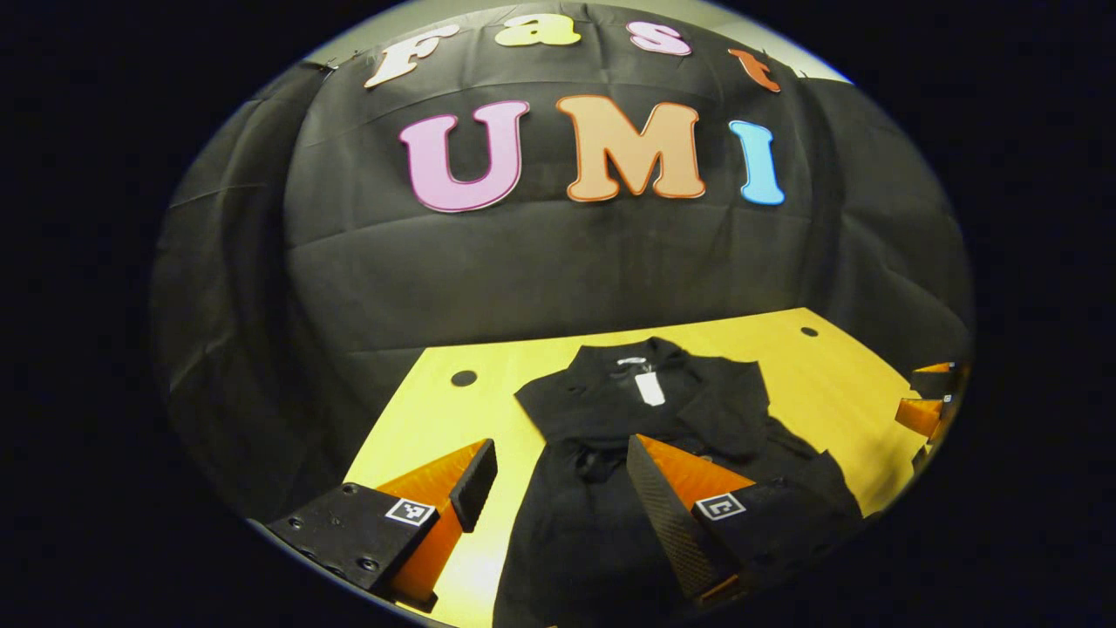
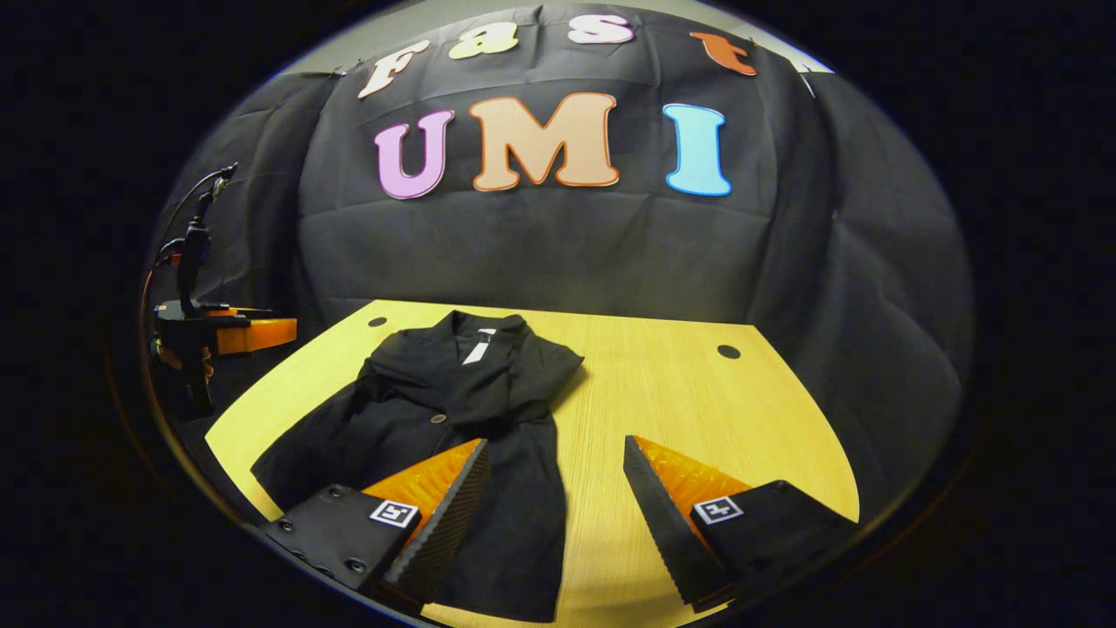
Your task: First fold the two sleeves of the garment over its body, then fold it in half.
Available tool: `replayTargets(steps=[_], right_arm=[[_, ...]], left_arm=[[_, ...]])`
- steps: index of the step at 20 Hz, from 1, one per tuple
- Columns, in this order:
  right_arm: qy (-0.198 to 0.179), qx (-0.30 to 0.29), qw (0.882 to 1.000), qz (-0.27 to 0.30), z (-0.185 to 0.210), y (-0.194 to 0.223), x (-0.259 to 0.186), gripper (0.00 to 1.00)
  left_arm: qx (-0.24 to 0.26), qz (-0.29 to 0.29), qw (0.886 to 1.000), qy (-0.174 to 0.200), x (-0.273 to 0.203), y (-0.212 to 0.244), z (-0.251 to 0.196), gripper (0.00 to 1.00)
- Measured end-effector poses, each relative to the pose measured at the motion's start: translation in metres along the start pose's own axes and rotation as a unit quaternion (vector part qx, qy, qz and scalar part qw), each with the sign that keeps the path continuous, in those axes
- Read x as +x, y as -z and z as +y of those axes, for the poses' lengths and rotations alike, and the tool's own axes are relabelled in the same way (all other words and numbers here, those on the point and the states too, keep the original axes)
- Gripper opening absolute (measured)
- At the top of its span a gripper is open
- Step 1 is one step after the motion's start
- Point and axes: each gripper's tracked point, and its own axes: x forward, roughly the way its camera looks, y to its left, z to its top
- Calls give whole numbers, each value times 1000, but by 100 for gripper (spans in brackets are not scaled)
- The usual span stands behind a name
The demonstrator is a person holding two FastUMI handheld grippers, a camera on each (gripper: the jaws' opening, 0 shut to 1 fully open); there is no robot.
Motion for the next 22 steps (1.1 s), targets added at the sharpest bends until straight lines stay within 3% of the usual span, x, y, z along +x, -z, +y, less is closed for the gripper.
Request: replayTargets(steps=[7, 22], right_arm=[[-10, -22, 997, 79, 16, 61, 6, 99], [9, -33, 976, 217, 19, 161, -10, 99]], left_arm=[[-2, 81, 996, -25, -31, 77, 24, 93], [-13, 220, 975, -23, -69, 206, 27, 94]])
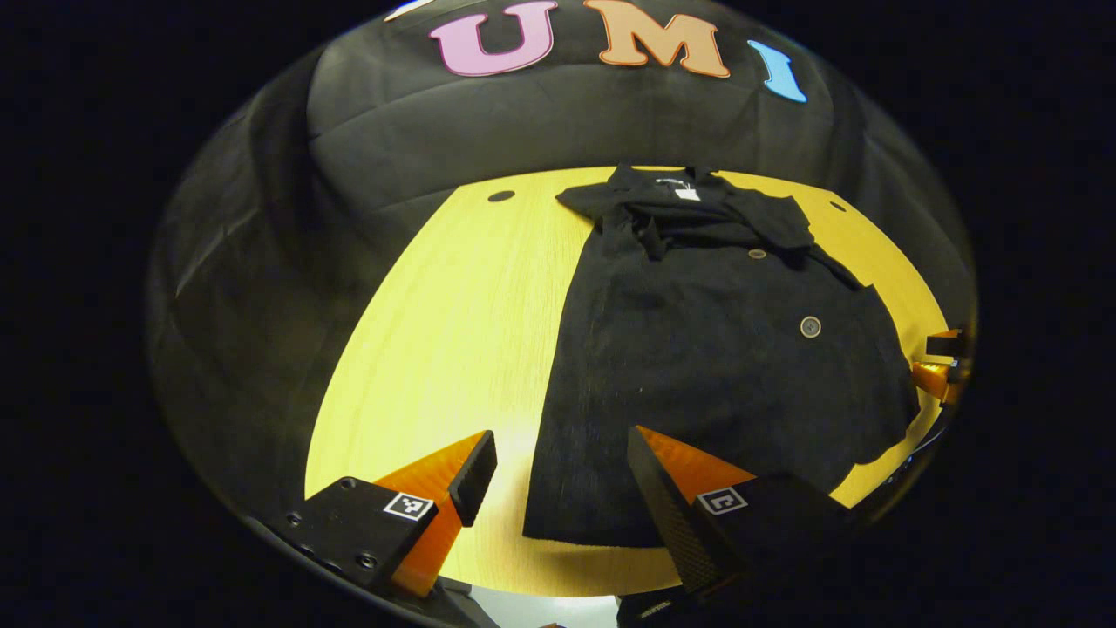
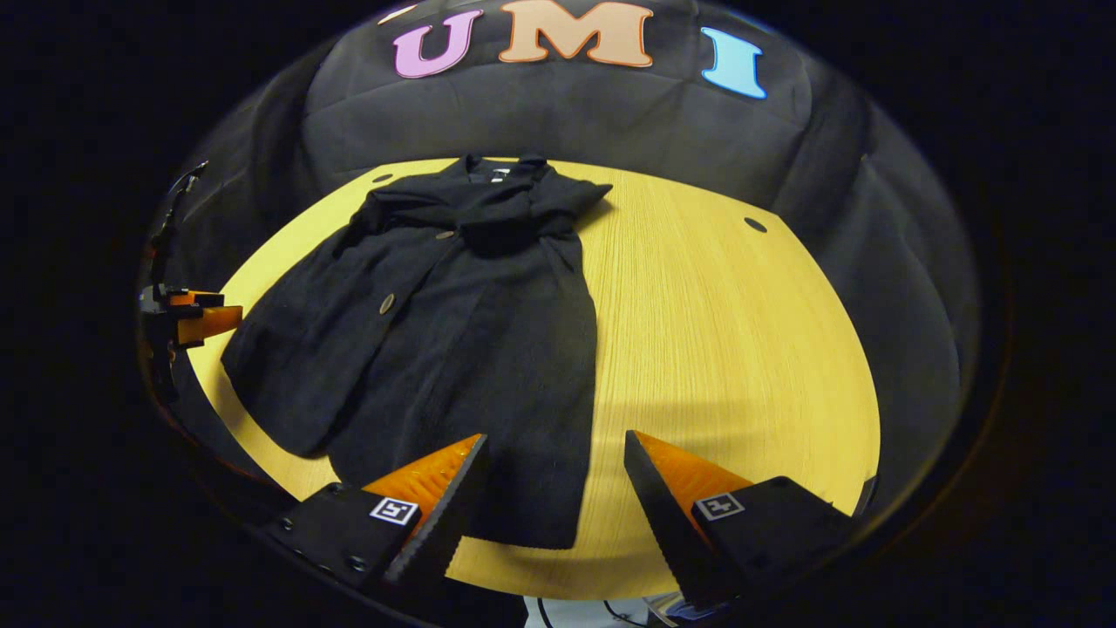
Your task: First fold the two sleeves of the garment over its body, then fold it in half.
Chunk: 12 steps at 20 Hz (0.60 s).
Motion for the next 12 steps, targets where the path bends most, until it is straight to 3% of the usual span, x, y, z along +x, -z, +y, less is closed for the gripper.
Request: replayTargets(steps=[8, 9, 10, 12], right_arm=[[-1, -13, 999, 35, 4, 23, 7, 100], [-3, -14, 999, 45, 4, 26, 7, 99], [-7, -10, 999, 47, 6, 28, 7, 99], [-20, -2, 999, 48, 11, 28, 9, 96]], left_arm=[[-16, 44, 999, 12, 6, 36, -6, 94], [-18, 28, 999, 15, 4, 32, -5, 100], [-23, 35, 999, 22, 5, 36, -7, 92], [-42, 34, 998, 40, 4, 39, -12, 90]])
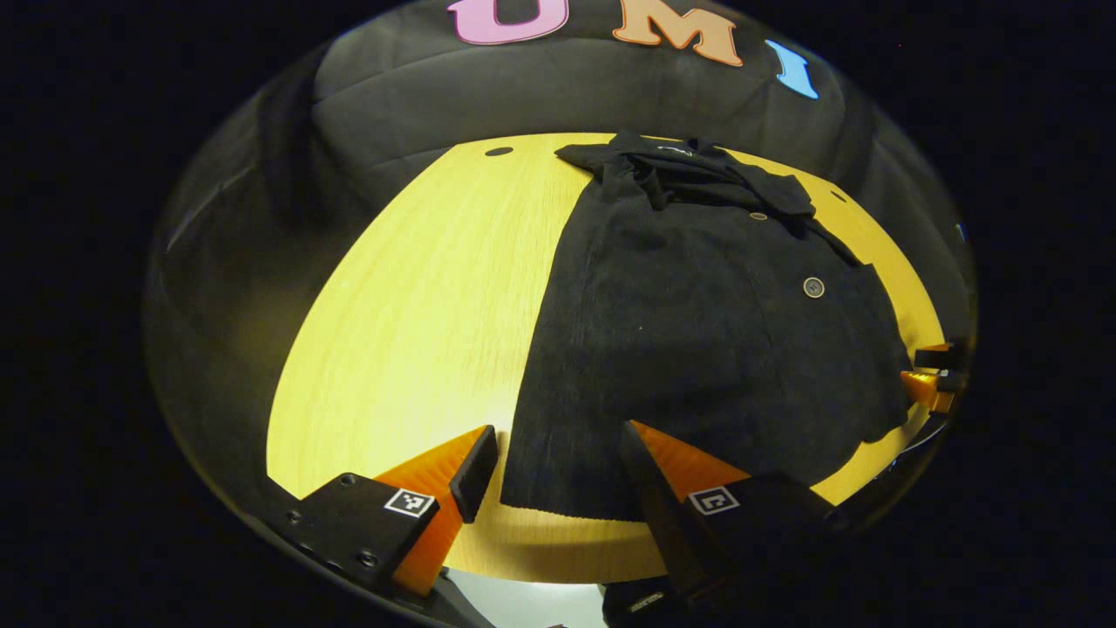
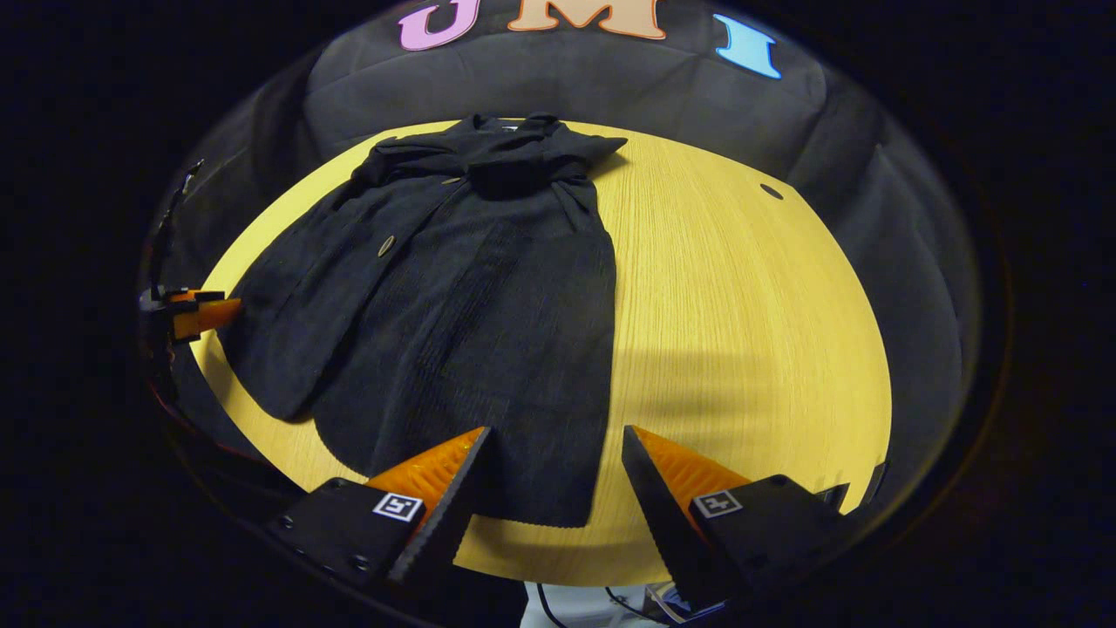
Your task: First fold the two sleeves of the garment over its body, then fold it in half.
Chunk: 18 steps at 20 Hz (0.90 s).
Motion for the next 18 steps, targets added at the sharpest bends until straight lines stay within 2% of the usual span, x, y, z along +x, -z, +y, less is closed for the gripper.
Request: replayTargets(steps=[2, 3, 4, 7, 8, 9, 12, 18], right_arm=[[-24, 18, 1000, 3, 9, 2, 1, 90], [-25, 17, 1000, -3, 8, 0, 0, 75], [-31, 14, 999, -3, 10, 1, 2, 67], [-46, 9, 999, -6, 15, 6, -1, 11], [-54, 9, 998, 0, 15, 7, -4, 11], [-63, 10, 998, 4, 15, 8, -3, 4], [-80, 14, 996, 22, 18, 1, 2, 3], [-94, 36, 995, -24, 24, -18, -13, 2]], left_arm=[[7, 0, 1000, 10, 2, -1, -5, 82], [15, 0, 1000, 16, 2, 0, -10, 67], [20, -1, 1000, 22, 1, 1, -16, 52], [24, -10, 999, 23, -7, 9, -25, 5], [25, -11, 999, 28, -10, 12, -27, 2], [20, -10, 999, 31, -15, 16, -28, 0], [12, -1, 999, 35, -24, 25, -23, 0], [-20, -17, 999, 38, -28, 18, -24, 0]])
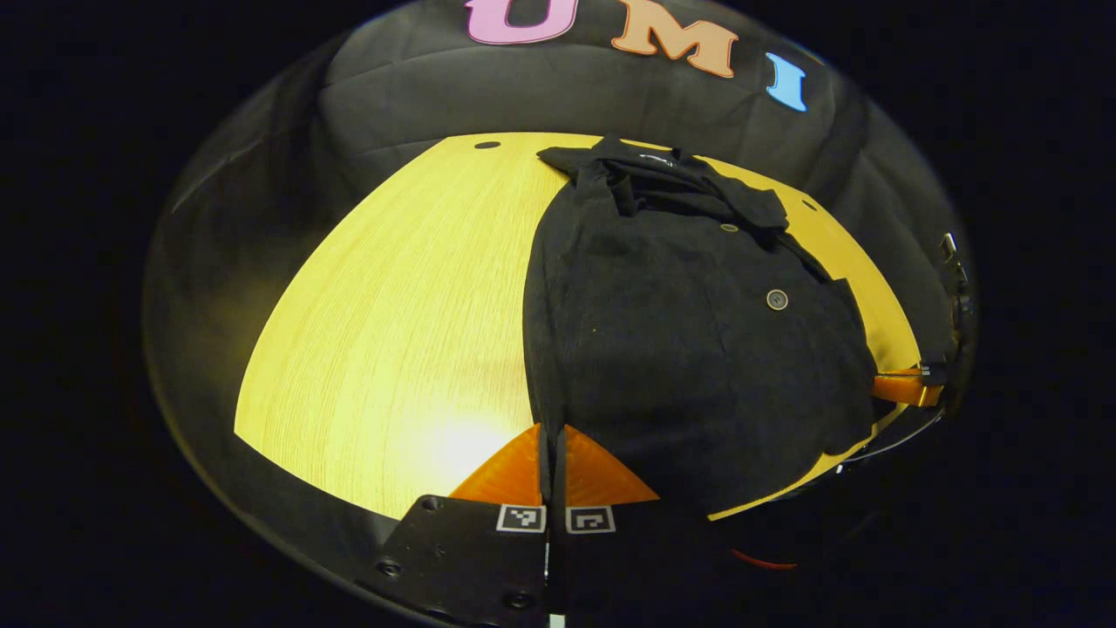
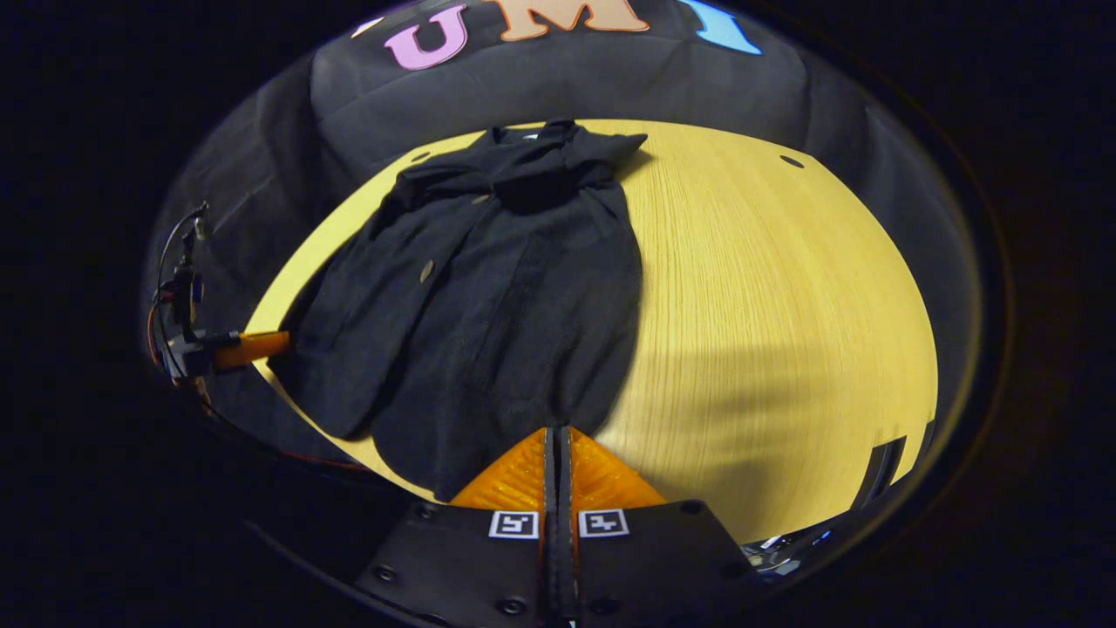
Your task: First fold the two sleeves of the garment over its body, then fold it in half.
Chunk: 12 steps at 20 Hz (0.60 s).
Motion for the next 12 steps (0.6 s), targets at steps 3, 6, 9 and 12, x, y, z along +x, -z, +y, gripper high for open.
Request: replayTargets(steps=[3, 6, 9, 12], right_arm=[[-11, 12, 1000, -23, 3, -19, -8, 3], [-18, 23, 998, -63, 7, -46, -20, 3], [-22, 25, 995, -99, 10, -73, -38, 2], [-26, 19, 989, -143, 17, -102, -54, 3]], left_arm=[[-19, -19, 1000, 6, -7, -11, 0, 0], [-22, -46, 999, 18, -21, -37, -3, 0], [-19, -73, 997, 29, -35, -64, -6, 0], [-20, -91, 995, 41, -40, -88, -11, 0]])
